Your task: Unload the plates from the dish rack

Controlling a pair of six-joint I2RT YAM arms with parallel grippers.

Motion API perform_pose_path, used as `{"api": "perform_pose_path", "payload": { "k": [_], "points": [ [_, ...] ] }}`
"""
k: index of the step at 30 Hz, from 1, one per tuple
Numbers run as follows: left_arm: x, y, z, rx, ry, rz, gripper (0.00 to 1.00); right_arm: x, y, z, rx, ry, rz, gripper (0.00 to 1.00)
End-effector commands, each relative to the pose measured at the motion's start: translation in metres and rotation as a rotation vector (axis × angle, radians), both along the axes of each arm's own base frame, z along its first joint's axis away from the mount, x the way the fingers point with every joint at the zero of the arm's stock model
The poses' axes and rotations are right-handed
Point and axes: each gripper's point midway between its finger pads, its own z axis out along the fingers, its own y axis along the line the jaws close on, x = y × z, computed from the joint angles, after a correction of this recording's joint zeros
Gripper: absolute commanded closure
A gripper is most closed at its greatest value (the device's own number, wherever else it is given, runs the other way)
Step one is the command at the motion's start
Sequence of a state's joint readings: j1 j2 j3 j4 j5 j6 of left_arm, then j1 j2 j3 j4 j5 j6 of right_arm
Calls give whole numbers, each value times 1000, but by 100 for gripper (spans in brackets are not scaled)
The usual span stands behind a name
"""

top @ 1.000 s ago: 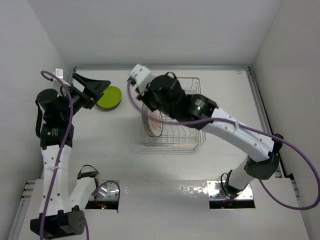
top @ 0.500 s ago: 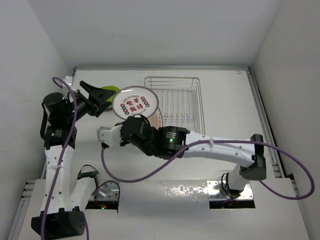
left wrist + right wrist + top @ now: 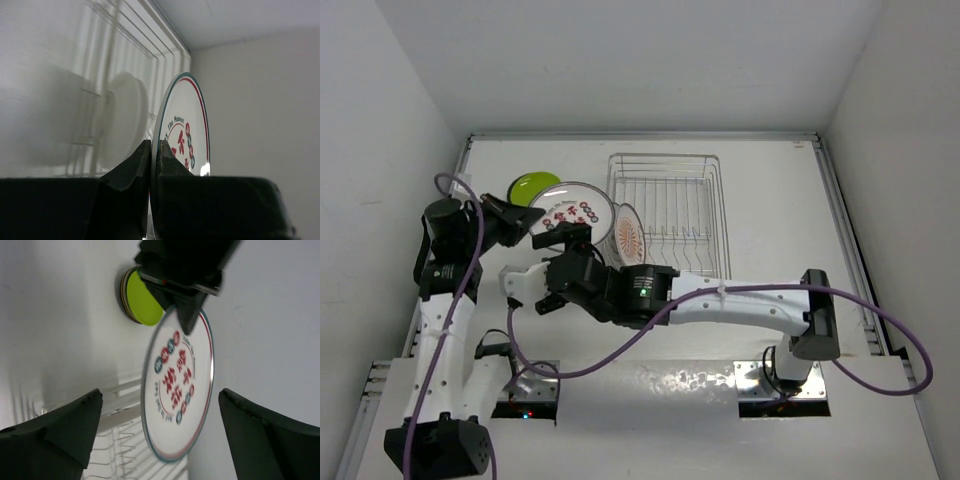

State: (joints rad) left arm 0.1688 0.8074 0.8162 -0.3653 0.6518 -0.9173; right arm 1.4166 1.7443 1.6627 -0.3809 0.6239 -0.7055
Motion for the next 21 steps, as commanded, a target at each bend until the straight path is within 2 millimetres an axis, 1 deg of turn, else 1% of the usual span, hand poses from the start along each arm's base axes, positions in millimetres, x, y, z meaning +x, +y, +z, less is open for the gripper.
{"api": "perform_pose_path", "payload": {
  "k": [1, 2, 3, 4, 5, 6, 7, 8, 9, 10, 12, 13, 14, 15, 16, 17, 18, 19, 20, 21],
  "points": [
    [10, 44, -20, 137, 23, 267, 100, 5, -9, 49, 271, 35, -80, 1],
    [10, 64, -42, 167, 77, 388, 100, 12, -19, 56, 361, 88, -130, 1],
    [7, 72, -66, 174, 129, 437, 100, 17, -25, 58, 400, 122, -159, 1],
    [7, 87, -78, 201, 152, 522, 100, 31, -37, 62, 445, 143, -210, 1],
    [6, 94, -87, 198, 172, 572, 100, 35, -48, 71, 541, 201, -260, 1],
    [3, 99, -99, 204, 200, 603, 100, 41, -57, 75, 586, 234, -290, 1],
    [1, 106, -118, 222, 226, 641, 100, 57, -73, 71, 608, 256, -347, 1],
    [1, 114, -125, 231, 229, 680, 100, 60, -86, 80, 686, 299, -378, 1],
    [1, 116, -134, 232, 239, 693, 100, 63, -95, 82, 714, 310, -400, 1],
    [0, 117, -148, 235, 250, 704, 100, 72, -108, 73, 717, 313, -442, 1],
    [-1, 119, -167, 245, 291, 711, 99, 75, -123, 75, 758, 330, -466, 1],
    [0, 116, -182, 239, 317, 693, 97, 80, -131, 67, 749, 336, -494, 1],
    [0, 114, -190, 237, 331, 683, 94, 82, -135, 63, 772, 361, -518, 1],
    [4, 114, -192, 227, 321, 679, 94, 84, -137, 58, 773, 374, -531, 1],
    [0, 108, -209, 221, 363, 654, 92, 88, -141, 51, 760, 394, -547, 1],
    [0, 107, -214, 219, 373, 647, 90, 90, -141, 46, 771, 419, -564, 1],
    [-1, 106, -222, 221, 381, 639, 86, 91, -142, 39, 757, 441, -579, 1],
    [-3, 104, -230, 220, 407, 629, 82, 97, -142, 28, 744, 467, -602, 1],
    [-4, 103, -234, 223, 414, 621, 67, 99, -139, 22, 761, 509, -621, 1],
    [-6, 101, -238, 225, 418, 610, 59, 100, -138, 16, 749, 540, -637, 1]
  ]
}}
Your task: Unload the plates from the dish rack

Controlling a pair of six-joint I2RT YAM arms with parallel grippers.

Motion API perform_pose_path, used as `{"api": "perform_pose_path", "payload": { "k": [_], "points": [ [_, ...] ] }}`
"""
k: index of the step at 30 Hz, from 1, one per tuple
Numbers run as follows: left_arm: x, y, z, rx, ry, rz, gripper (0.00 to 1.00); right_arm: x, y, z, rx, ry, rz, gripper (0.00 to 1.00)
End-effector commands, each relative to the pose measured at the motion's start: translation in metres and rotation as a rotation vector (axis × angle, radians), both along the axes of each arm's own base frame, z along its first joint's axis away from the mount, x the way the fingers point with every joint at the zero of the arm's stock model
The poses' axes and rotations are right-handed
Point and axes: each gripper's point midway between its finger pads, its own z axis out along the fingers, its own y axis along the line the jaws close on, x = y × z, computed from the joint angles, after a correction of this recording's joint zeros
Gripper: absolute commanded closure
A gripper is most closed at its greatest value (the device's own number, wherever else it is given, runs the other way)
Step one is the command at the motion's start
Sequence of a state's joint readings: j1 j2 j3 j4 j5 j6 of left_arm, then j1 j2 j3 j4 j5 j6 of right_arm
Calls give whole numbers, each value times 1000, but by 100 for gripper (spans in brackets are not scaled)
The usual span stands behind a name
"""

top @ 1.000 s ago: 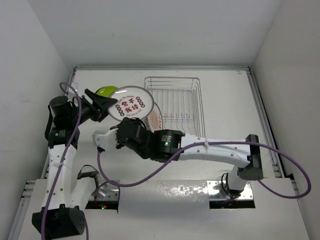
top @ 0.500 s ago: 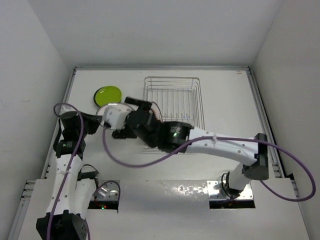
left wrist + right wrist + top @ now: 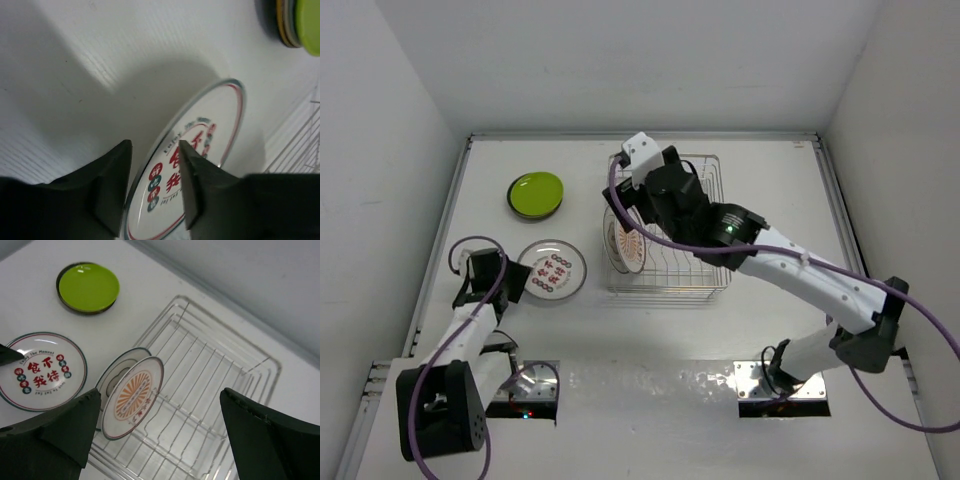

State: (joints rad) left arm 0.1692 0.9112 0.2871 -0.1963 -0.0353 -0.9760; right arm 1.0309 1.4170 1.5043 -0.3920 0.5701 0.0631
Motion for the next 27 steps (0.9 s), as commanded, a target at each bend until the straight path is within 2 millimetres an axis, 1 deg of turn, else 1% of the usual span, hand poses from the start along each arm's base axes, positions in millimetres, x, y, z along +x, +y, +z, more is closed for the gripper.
{"api": "perform_pose_path", "payload": {
  "k": [1, 2, 3, 4, 6, 7, 8, 9, 10, 12, 13, 14, 16, 17, 19, 20, 22, 23, 25, 27],
  "points": [
    [17, -2, 6, -8, -88, -13, 50, 12, 10, -49, 25, 189, -31, 1],
    [16, -3, 4, -7, -82, -23, 31, 13, 14, -55, 58, 227, -44, 1],
    [14, -3, 3, -9, -68, -23, 23, 15, 16, -61, 64, 250, -57, 1],
    [12, -3, 3, -8, -57, -27, 1, 19, 22, -76, 73, 292, -76, 1],
    [10, -3, 7, 5, -36, -43, 0, 25, 27, -84, 94, 323, -111, 1],
    [10, -3, 10, 11, -34, -49, 0, 28, 31, -98, 109, 355, -144, 1],
    [11, -3, 18, 16, -29, -56, 0, 31, 32, -102, 124, 365, -166, 1],
    [6, -4, 20, 31, -7, -81, 0, 33, 32, -116, 143, 390, -208, 1],
    [12, -2, 33, 51, -40, -88, 0, 35, 35, -115, 172, 392, -215, 1],
    [14, 4, 58, 111, -58, -109, 0, 36, 38, -125, 218, 403, -244, 2],
    [16, 6, 71, 139, -77, -119, 0, 37, 38, -129, 230, 408, -256, 4],
    [20, 10, 93, 170, -105, -121, 0, 38, 37, -134, 240, 400, -271, 11],
    [24, 15, 123, 255, -161, -161, 0, 40, 34, -140, 260, 398, -304, 18],
    [26, 19, 147, 309, -192, -179, 0, 41, 32, -144, 275, 393, -320, 25],
    [28, 22, 166, 356, -212, -197, 0, 41, 31, -148, 286, 393, -331, 32],
    [30, 23, 180, 378, -235, -203, 0, 41, 31, -155, 287, 397, -335, 38],
    [32, 25, 191, 425, -252, -226, 0, 41, 34, -161, 299, 409, -334, 42],
    [33, 24, 194, 436, -263, -241, 0, 41, 36, -166, 296, 417, -335, 42],
    [35, 26, 196, 473, -273, -267, 0, 41, 40, -172, 300, 431, -333, 46],
    [37, 27, 193, 500, -269, -288, 0, 42, 43, -177, 306, 440, -331, 50]
  ]
}}
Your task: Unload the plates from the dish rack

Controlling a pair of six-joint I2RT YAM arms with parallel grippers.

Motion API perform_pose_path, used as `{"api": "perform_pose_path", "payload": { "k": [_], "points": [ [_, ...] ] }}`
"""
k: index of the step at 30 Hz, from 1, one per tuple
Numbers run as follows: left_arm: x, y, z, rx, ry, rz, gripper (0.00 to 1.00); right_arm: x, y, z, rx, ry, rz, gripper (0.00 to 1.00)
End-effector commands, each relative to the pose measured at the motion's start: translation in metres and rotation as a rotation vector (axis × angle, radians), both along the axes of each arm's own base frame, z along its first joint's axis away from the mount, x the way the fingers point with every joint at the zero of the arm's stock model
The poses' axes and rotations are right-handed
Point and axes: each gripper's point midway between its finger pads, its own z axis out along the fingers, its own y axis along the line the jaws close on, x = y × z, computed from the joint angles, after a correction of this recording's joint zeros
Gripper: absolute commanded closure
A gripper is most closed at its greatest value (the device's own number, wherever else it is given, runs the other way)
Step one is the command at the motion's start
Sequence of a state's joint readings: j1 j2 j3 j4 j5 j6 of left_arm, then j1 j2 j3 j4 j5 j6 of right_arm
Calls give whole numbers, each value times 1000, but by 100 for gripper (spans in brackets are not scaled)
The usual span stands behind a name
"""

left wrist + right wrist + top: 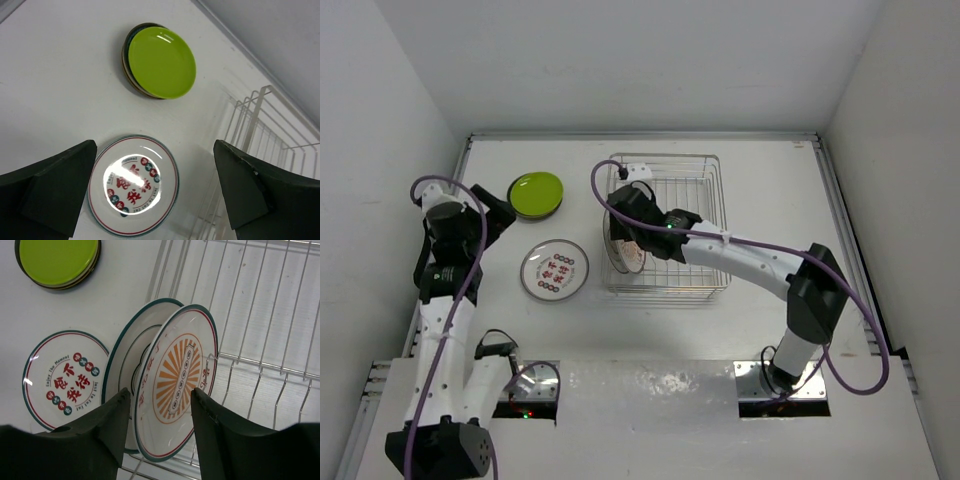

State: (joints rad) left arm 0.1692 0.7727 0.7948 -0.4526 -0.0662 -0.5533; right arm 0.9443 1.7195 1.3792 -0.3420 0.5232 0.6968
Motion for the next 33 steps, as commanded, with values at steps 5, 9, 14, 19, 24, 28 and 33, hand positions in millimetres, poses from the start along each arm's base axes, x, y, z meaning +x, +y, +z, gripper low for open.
{"api": "perform_pose_path", "payload": {
  "k": [5, 9, 14, 19, 24, 28, 33],
  "points": [
    [0, -1, -16, 98, 60, -85, 0, 11, 11, -8, 72, -10, -51, 55],
    [-2, -1, -15, 101, 46, -83, 0, 10, 14, -14, 80, 5, -54, 59],
    [-3, -3, -14, 100, 38, -88, 0, 11, 17, -22, 87, 21, -61, 77],
    [-3, -2, -13, 101, 37, -87, 0, 10, 21, -22, 125, 32, -64, 88],
    [-3, -2, -12, 101, 34, -83, 0, 9, 13, 1, 179, -12, -94, 100],
    [-2, -6, -8, 88, 24, -99, 0, 6, 10, 33, 227, -62, -78, 100],
    [-2, -15, 19, 59, -31, -130, 0, 1, 5, 91, 288, -143, -19, 100]
  ]
}}
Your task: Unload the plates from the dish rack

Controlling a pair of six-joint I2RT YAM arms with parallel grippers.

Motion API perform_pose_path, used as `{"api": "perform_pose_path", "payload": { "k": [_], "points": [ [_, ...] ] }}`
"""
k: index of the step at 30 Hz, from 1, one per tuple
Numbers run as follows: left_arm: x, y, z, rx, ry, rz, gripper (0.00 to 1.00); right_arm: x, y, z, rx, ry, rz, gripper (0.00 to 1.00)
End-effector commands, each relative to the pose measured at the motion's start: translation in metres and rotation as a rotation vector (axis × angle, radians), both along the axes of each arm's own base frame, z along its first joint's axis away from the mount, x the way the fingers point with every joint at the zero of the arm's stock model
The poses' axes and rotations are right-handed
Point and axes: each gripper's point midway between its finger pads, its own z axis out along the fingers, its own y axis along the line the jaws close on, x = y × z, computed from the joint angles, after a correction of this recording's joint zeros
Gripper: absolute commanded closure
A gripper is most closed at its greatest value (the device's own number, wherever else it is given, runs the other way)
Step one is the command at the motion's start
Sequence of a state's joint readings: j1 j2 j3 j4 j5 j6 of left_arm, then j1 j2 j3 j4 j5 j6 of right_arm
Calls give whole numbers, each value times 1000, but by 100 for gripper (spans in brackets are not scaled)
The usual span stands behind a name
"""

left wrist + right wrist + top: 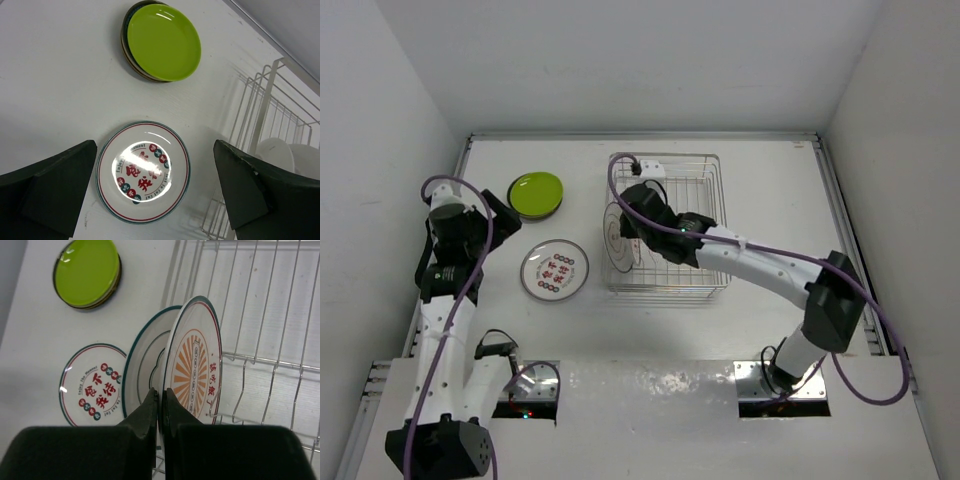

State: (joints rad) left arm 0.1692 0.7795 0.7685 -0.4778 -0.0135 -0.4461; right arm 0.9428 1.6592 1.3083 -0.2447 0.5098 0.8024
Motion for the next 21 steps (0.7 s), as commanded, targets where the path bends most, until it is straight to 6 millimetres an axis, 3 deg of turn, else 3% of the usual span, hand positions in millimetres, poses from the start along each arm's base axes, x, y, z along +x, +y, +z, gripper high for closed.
{"api": "perform_pose_path", "payload": {
  "k": [1, 5, 8, 9, 10, 13, 15, 16, 19, 21],
  "points": [
    [4, -12, 47, -21, -118, -54, 0, 2, -1, 86, 119, -155, 39, 100],
    [2, -29, 97, -75, -207, -121, 0, -9, -12, 135, 110, -237, 104, 100],
    [-1, -58, 125, -196, -273, -234, 0, -22, -14, 171, 49, -327, 246, 100],
    [-5, -77, 135, -286, -291, -313, 0, -23, -16, 176, -24, -365, 303, 100],
    [-5, -86, 144, -328, -324, -360, 0, -29, -9, 195, -28, -402, 380, 100],
    [-12, -118, 158, -521, -348, -504, 0, -43, -3, 185, -272, -441, 617, 100],
    [-19, -131, 164, -637, -333, -565, 0, -69, 4, 180, -498, -558, 799, 100],
    [-19, -134, 167, -657, -344, -582, 0, -82, 1, 169, -582, -589, 857, 100],
    [-25, -139, 170, -706, -330, -605, 0, -118, 11, 164, -766, -731, 948, 100],
    [-29, -141, 171, -719, -325, -616, 0, -124, 16, 169, -795, -790, 955, 100]
  ]
}}
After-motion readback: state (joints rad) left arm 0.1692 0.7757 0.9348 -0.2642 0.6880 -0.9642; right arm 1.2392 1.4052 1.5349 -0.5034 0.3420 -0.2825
